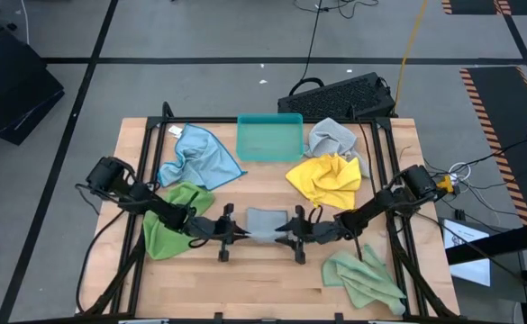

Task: Fold microfiber towels
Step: Fold the dark gray microfiber towel

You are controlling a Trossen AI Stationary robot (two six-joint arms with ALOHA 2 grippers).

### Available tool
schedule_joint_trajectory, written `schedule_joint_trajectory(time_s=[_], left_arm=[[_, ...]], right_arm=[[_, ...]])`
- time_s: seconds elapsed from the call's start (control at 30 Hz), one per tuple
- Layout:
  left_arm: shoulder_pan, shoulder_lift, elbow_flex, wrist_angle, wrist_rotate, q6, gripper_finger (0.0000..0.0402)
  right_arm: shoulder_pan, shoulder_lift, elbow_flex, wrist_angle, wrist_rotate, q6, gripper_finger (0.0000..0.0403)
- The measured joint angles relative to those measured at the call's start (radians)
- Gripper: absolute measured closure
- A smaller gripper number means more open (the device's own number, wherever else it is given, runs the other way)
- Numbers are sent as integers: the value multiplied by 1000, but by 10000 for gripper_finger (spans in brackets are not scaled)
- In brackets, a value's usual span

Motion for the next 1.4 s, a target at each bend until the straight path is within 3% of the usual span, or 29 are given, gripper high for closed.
schedule_joint_trajectory(time_s=[0.13,0.23,0.47,0.6,0.77,0.9,1.1,1.2,1.4], left_arm=[[1,0,0,0,3,-34,395],[1,0,0,-1,2,-53,389],[0,0,0,-1,6,-74,395],[-2,0,0,1,66,-148,389],[-4,0,0,20,188,-234,396],[11,0,0,-5,198,-230,392],[121,0,-1,-117,201,-301,388],[159,0,0,-125,291,-294,395],[122,0,2,39,624,-323,383]], right_arm=[[30,-11,0,3,23,-26,228],[32,-11,0,-11,23,27,243],[29,-11,0,-27,19,76,338],[30,-11,0,-10,7,164,394],[31,-11,1,27,-87,385,383],[21,-11,2,23,-117,436,386],[-47,-10,2,-105,-111,528,397],[-64,-10,2,-125,-123,549,395],[-13,-10,4,15,-290,536,391]])
